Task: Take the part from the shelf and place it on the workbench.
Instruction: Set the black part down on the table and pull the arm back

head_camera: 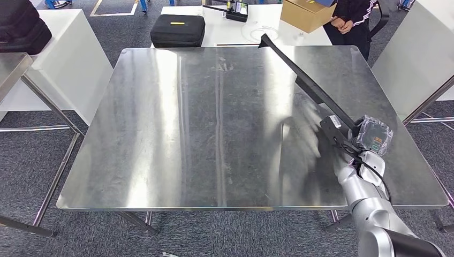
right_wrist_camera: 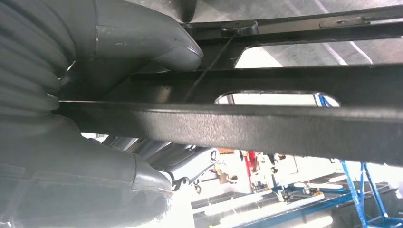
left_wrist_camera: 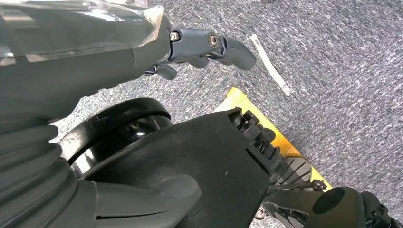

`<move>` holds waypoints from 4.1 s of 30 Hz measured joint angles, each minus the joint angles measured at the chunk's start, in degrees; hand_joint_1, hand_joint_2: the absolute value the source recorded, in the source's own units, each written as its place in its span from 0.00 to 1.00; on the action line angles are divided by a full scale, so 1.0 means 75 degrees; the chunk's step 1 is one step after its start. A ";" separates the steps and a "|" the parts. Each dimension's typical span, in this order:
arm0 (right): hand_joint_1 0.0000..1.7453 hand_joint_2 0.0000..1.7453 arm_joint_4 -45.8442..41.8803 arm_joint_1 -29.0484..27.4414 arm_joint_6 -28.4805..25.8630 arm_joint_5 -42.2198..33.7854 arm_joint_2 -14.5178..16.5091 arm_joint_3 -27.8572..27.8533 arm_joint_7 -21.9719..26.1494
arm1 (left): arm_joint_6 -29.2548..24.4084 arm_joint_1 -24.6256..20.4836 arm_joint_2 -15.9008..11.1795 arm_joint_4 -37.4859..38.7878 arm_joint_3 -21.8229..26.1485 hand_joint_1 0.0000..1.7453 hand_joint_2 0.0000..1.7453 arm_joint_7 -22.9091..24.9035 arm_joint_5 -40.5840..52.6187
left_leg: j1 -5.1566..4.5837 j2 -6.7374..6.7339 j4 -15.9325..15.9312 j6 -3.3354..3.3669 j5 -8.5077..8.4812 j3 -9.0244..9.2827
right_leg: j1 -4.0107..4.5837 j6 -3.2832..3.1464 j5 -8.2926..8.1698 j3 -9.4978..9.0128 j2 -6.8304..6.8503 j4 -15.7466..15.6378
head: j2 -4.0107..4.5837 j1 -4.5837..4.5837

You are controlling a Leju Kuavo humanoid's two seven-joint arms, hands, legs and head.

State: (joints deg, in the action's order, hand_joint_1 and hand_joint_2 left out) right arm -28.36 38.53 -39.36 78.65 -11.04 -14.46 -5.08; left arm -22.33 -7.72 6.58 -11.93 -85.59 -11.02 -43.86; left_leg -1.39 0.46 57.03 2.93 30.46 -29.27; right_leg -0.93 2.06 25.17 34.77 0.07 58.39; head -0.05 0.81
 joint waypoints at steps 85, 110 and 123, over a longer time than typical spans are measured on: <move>0.00 0.50 0.0611 0.0581 0.3172 -0.3049 0.0355 0.1578 0.2815 | -0.0043 0.0088 0.0027 0.0137 0.0445 0.00 0.00 -0.0339 -0.0415 | -0.0007 -0.0040 -0.0001 0.0015 0.0009 0.0035 | -0.0006 0.0006 -0.0003 -0.0033 -0.0033 0.0000 | -0.0001 0.0000; 0.00 0.00 -0.2679 -0.0851 0.5317 -0.8522 0.0254 0.2882 0.4317 | -0.0112 0.0136 0.0066 0.0210 0.0672 0.00 0.00 -0.0412 -0.0576 | -0.0006 -0.0036 -0.0002 0.0017 0.0012 0.0034 | -0.0005 0.0007 -0.0001 -0.0031 -0.0027 0.0000 | 0.0000 0.0000; 0.00 0.00 -0.7007 -0.3131 0.6627 -1.0326 -0.0182 0.3776 0.4932 | 0.0009 0.0138 0.0021 0.0195 0.0702 0.00 0.00 -0.0389 -0.0563 | -0.0005 -0.0036 -0.0004 0.0020 0.0017 0.0033 | -0.0003 0.0004 0.0003 -0.0029 -0.0026 -0.0001 | 0.0000 0.0000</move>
State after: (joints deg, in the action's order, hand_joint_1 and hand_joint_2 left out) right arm -80.91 15.05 10.34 1.21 -12.40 13.86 31.91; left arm -22.26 -6.69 6.74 -10.47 -80.32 -13.94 -48.08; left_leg -1.43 0.19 57.01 3.07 30.59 -29.02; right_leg -0.95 2.10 25.19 34.55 -0.12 58.39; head -0.05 0.81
